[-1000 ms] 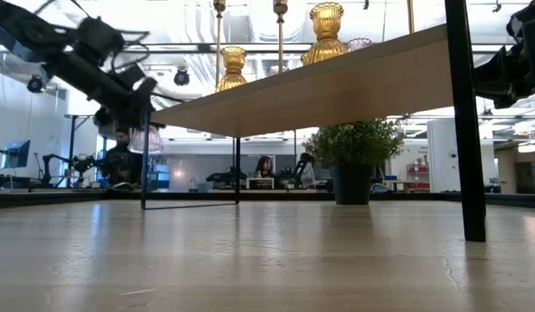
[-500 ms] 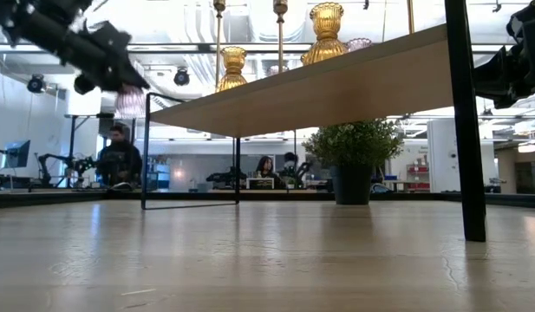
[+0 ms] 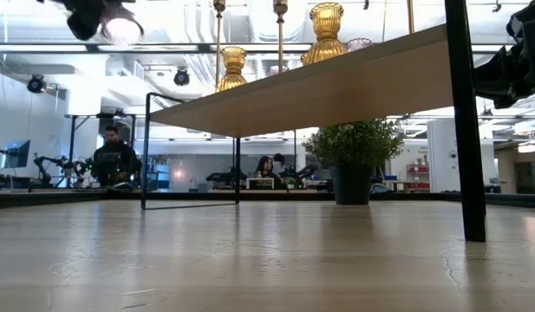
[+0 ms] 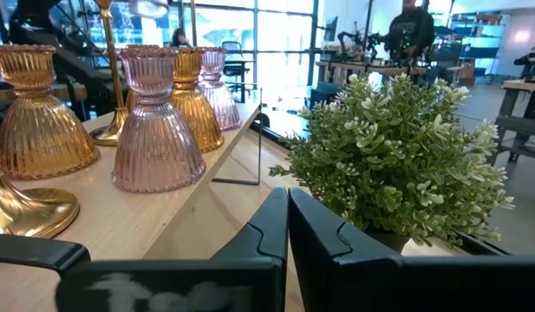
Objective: Pick & Place candle stick holders
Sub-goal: Put the light pink glass candle holder on the shelf
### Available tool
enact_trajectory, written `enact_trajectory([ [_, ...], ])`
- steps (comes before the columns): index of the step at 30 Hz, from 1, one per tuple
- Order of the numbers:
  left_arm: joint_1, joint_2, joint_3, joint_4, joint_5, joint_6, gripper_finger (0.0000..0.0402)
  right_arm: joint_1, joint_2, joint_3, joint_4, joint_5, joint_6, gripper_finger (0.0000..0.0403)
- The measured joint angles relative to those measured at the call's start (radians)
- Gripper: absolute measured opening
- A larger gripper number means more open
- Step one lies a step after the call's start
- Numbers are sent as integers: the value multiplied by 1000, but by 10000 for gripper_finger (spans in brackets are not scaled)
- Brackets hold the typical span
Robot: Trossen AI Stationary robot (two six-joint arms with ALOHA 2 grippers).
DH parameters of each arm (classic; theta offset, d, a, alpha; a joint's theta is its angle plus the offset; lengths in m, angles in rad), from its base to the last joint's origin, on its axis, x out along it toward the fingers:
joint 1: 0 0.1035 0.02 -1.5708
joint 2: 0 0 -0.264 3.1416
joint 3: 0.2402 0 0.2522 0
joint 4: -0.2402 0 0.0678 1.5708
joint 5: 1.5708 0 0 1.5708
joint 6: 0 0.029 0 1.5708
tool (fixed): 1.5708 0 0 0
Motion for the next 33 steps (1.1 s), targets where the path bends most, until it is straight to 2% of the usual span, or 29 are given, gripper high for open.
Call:
enact_trajectory([
  [5, -127, -1, 0, 4, 39, -17, 126, 0, 0, 0, 0, 0, 0, 8],
  [12, -368, 35, -19, 88, 1, -41, 126, 0, 0, 0, 0, 0, 2, 8],
  [24, -808, 281, -20, 232, -261, 11, 126, 0, 0, 0, 0, 0, 2, 8],
  [29, -898, 405, 3, 242, -357, 20, 126, 0, 0, 0, 0, 0, 2, 8],
  [33, -918, 483, 25, 314, -378, 20, 126, 0, 0, 0, 0, 0, 3, 8],
])
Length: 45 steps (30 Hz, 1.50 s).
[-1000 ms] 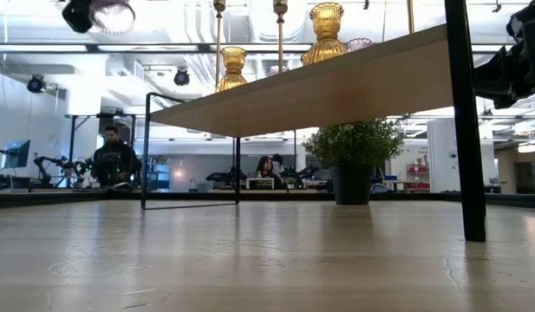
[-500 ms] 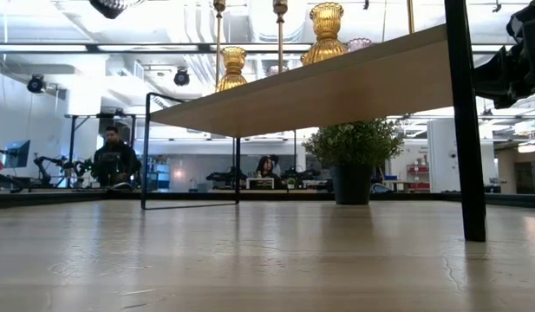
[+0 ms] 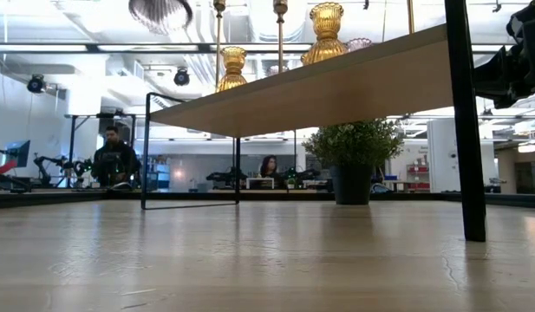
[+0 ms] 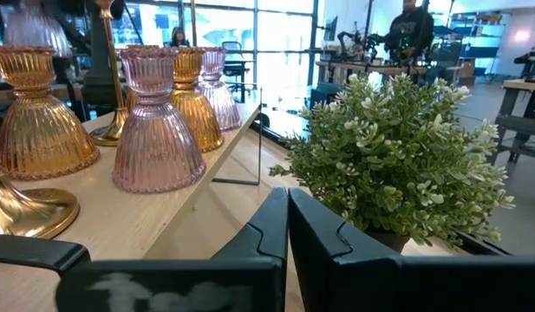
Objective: Pick & Place candle stick holders
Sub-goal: Put the light pink glass candle holder on the shelf
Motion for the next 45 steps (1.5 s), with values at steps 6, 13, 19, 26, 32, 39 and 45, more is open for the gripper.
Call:
enact_trajectory([
  [6, -1, 92, 9, 67, -99, -17, 126, 0, 0, 0, 0, 0, -1, 8],
  [13, -2, 205, 7, 159, -140, -41, 126, 0, 1, 0, 0, 0, -1, 8],
  [19, -2, 272, 7, 224, -141, -46, 126, 0, 1, 0, 0, 0, -1, 8],
  [26, -2, 312, 7, 283, -161, -53, 126, 0, 1, 0, 0, 0, -1, 8],
  [32, -2, 351, 21, 283, -194, -57, 126, 0, 1, 0, 0, 0, 0, 8],
  [39, -2, 395, 40, 282, -194, -53, 126, 0, 1, 0, 0, 0, -2, 8],
  [45, -2, 426, 56, 282, -202, -52, 126, 0, 1, 0, 0, 0, 0, 8],
])
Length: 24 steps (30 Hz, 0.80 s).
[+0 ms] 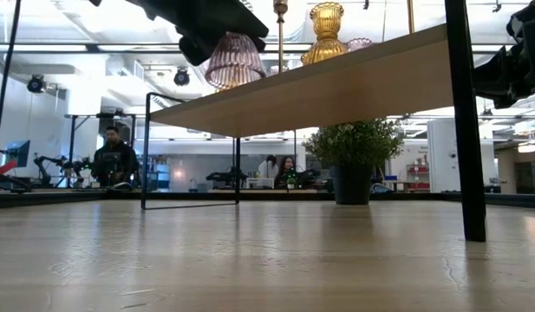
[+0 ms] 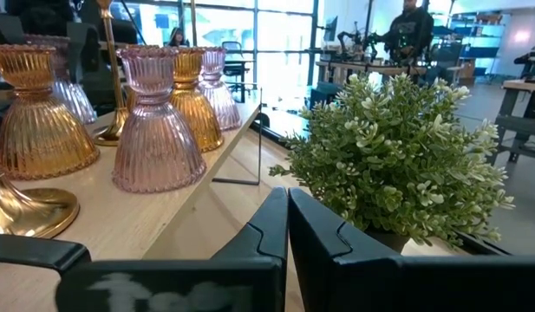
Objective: Pick & Place candle stick holders
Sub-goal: Put the light pink glass candle holder on the shelf
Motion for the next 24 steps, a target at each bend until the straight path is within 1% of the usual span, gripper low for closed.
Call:
enact_trajectory([
  [17, 5, 17, 2, 0, -74, 11, 126, 0, 0, 0, 0, 0, -2, 8],
  [24, 12, 51, 4, 38, -74, 11, 126, 0, 0, 0, 0, 0, -3, 8],
])
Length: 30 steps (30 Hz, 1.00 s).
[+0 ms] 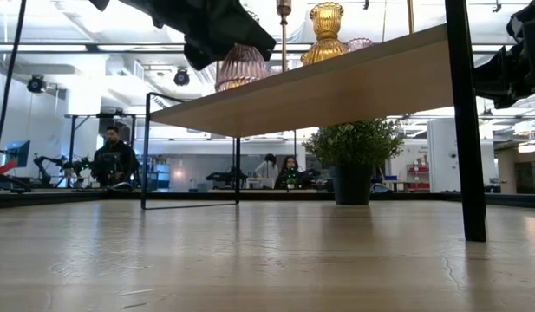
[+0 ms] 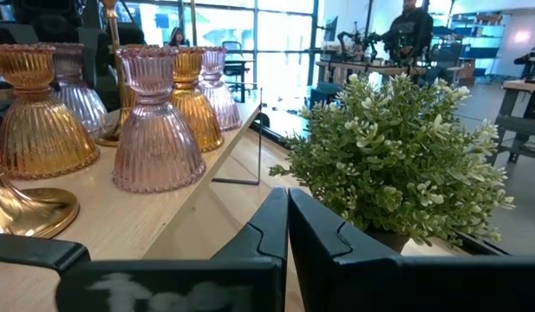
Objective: Pick & Place candle stick holders
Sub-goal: Put the light pink glass candle holder on the shelf
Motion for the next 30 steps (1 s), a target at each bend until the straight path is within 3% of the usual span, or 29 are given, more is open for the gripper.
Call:
enact_trajectory([
  [30, 13, 8, 15, -3, 0, -18, 126, 0, 0, 0, 0, 0, 2, 8],
])
